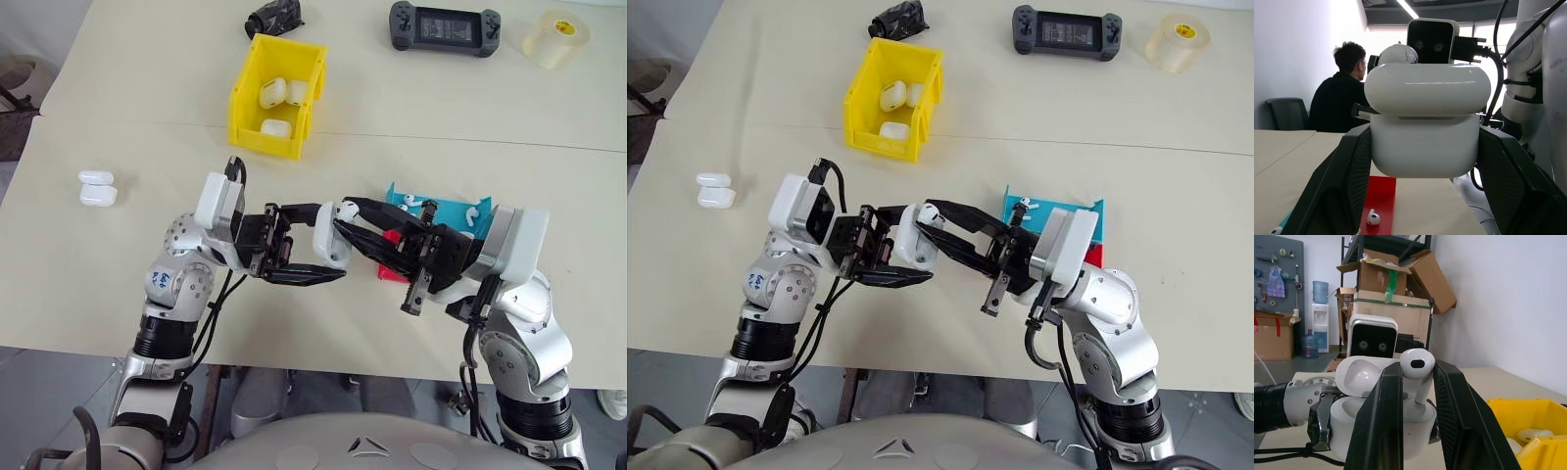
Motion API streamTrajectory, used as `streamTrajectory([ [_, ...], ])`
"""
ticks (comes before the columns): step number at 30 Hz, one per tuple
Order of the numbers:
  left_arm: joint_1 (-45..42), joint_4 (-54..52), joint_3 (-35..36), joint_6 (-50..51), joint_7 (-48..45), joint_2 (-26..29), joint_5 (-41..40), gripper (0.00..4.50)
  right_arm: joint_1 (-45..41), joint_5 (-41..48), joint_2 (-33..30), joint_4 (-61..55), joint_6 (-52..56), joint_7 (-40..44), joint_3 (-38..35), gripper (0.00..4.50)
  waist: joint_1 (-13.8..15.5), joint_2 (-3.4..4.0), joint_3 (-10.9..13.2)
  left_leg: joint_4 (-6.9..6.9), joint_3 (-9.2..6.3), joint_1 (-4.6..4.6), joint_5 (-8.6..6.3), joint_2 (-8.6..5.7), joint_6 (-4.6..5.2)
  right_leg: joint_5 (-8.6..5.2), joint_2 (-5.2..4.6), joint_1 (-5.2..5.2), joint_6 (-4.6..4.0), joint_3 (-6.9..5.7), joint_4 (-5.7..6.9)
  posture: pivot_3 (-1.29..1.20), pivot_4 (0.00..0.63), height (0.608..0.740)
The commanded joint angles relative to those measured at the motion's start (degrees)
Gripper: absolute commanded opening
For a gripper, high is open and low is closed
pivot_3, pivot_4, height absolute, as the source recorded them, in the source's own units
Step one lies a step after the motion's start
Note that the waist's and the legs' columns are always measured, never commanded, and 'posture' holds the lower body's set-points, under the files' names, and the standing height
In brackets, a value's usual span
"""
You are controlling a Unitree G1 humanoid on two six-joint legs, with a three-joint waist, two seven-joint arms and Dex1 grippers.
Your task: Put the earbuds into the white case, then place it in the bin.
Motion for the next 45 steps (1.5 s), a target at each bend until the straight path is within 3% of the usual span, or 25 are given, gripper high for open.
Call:
streamTrajectory([
  [1,-1.6,-1.9,-0.1,0.0,0.2,-0.9,-1.4,2.8,-0.5,1.3,0.6,-1.0,-0.8,-1.1,0.0,0.51,0.0,0.0,0.0,0.0,0.0,0.0,0.0,0.0,0.0,0.0,0.0,-0.01,0.0,0.0,0.0,0.0,0.15,0.74],
  [26,-5.1,-2.0,0.8,2.4,0.6,-4.3,-2.8,2.8,3.9,1.1,-2.7,1.3,-4.1,-1.3,-1.3,0.51,0.0,0.0,0.0,-0.01,0.02,-0.01,0.0,-0.01,0.0,0.0,0.01,-0.01,0.0,0.01,-0.02,0.0,0.15,0.74],
  [32,-5.5,-1.9,0.9,3.3,0.6,-4.2,-2.8,2.8,1.8,8.4,0.2,0.1,0.1,-7.4,-3.6,0.51,0.0,0.0,0.0,-0.01,0.01,-0.01,0.0,0.0,0.0,0.0,0.0,-0.01,0.0,0.01,-0.02,0.0,0.15,0.74],
  [36,-5.6,-2.0,0.9,3.7,0.7,-4.3,-2.9,2.8,0.6,18.9,1.5,-1.1,5.4,-12.6,-6.2,0.51,0.0,0.0,0.0,-0.01,-0.01,-0.02,0.0,0.0,0.0,0.0,-0.04,-0.01,0.0,0.0,-0.02,0.0,0.15,0.74],
  [45,-5.7,-2.2,0.6,4.5,0.9,-4.0,-3.1,2.8,0.7,20.5,1.0,-2.2,7.4,-12.8,-6.9,0.51,0.0,0.0,0.0,-0.02,0.0,-0.02,0.0,0.0,0.01,0.0,-0.02,-0.01,0.0,0.01,-0.03,0.0,0.15,0.74],
])
